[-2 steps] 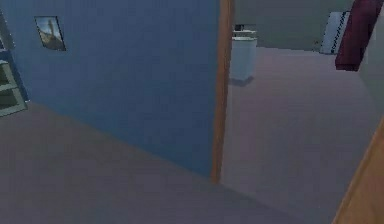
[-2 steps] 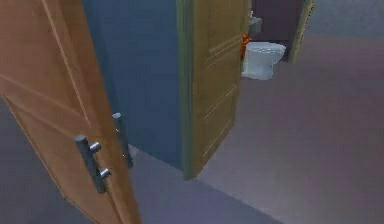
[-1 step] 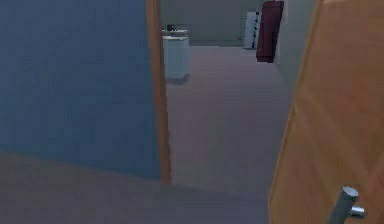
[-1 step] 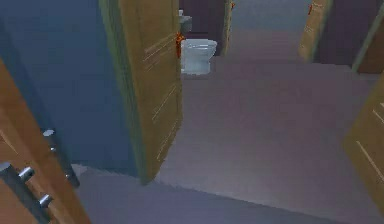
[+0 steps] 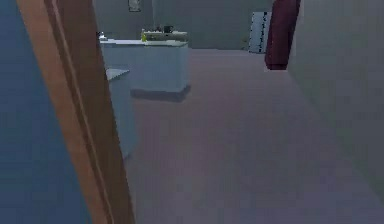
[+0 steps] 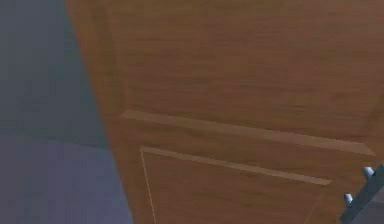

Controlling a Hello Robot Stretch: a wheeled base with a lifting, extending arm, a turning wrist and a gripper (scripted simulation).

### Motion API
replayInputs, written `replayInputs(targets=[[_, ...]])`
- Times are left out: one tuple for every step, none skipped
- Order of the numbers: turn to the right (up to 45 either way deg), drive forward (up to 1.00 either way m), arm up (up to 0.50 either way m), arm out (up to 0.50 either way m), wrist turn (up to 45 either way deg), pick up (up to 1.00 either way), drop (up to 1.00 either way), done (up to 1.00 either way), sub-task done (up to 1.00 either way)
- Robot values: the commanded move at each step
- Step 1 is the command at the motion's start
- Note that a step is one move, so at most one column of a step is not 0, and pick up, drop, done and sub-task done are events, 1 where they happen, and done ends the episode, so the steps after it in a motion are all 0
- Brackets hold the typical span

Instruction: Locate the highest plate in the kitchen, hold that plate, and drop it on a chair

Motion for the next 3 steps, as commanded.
replayInputs(targets=[[3.0,0.0,0.0,0.0,0.0,0.0,0.0,0.0,0.0],[36.0,0.0,0.0,0.0,0.0,0.0,0.0,0.0,0.0],[0.0,0.3,0.0,0.0,0.0,0.0,0.0,0.0,0.0]])
